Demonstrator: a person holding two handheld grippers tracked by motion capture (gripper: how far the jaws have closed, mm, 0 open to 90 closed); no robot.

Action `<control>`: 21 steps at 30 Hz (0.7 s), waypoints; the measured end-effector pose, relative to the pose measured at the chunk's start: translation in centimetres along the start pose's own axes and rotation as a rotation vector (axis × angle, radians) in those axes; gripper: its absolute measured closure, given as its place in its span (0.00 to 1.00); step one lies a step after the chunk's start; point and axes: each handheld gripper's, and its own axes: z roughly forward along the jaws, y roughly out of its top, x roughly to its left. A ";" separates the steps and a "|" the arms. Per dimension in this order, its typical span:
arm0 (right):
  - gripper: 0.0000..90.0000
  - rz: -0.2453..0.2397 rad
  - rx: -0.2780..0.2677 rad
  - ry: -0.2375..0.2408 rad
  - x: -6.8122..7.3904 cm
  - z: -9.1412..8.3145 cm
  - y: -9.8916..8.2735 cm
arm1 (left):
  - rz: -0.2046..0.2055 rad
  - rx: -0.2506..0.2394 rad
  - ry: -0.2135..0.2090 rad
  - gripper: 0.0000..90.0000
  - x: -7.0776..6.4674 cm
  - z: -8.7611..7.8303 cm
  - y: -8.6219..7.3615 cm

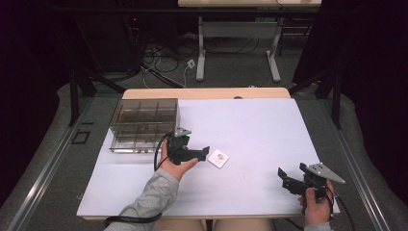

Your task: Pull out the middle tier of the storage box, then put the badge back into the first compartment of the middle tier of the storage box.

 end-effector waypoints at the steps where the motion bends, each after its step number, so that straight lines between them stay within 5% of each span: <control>1: 0.12 -0.002 -0.003 -0.002 0.0 0.0 0.0 | -0.007 0.003 -0.007 0.01 -0.2 0.2 -0.1; 7: 0.12 0.005 -0.014 -0.002 -0.1 0.0 0.0 | -0.027 0.003 -0.021 0.01 -0.9 1.2 -0.3; 21: 0.12 -0.004 -0.017 -0.002 0.0 0.0 0.1 | 0.047 0.017 -0.038 0.01 -2.2 2.8 -1.2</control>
